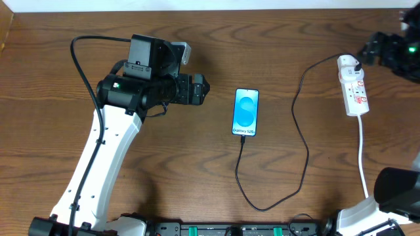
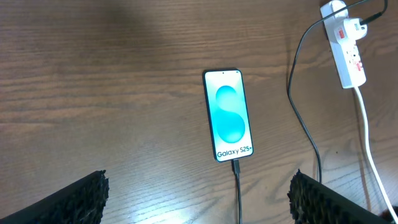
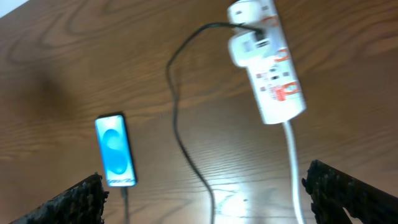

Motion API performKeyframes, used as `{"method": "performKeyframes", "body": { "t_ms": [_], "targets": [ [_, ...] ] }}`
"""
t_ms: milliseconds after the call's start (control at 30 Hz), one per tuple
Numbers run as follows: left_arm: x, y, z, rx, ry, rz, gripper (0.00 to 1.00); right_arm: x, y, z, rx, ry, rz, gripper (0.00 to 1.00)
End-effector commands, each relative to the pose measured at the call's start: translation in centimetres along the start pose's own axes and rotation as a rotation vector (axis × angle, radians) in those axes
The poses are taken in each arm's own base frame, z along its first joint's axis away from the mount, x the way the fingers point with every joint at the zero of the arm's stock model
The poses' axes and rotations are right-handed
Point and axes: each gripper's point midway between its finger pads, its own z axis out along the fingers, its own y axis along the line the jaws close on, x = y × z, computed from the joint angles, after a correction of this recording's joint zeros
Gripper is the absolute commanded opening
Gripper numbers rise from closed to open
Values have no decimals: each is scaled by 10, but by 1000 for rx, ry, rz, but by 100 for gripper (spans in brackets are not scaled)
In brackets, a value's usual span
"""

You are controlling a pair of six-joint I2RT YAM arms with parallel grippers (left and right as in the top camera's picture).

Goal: Plug charger to phone and switch on socket
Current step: 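Move the right gripper to the power strip's switch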

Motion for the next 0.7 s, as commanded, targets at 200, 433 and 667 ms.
{"method": "performKeyframes", "body": {
  "t_ms": [200,433,667],
  "targets": [
    [-1,1,-2,-9,-4,17,92,-11,-55,44,-18,81,-101,99],
    [-1,1,-2,-9,-4,17,92,-8,-73,105,-44,191,-62,99],
    [-1,1,-2,-9,-4,17,93,-3,-84,157,-90,263,-30,99]
  ]
}}
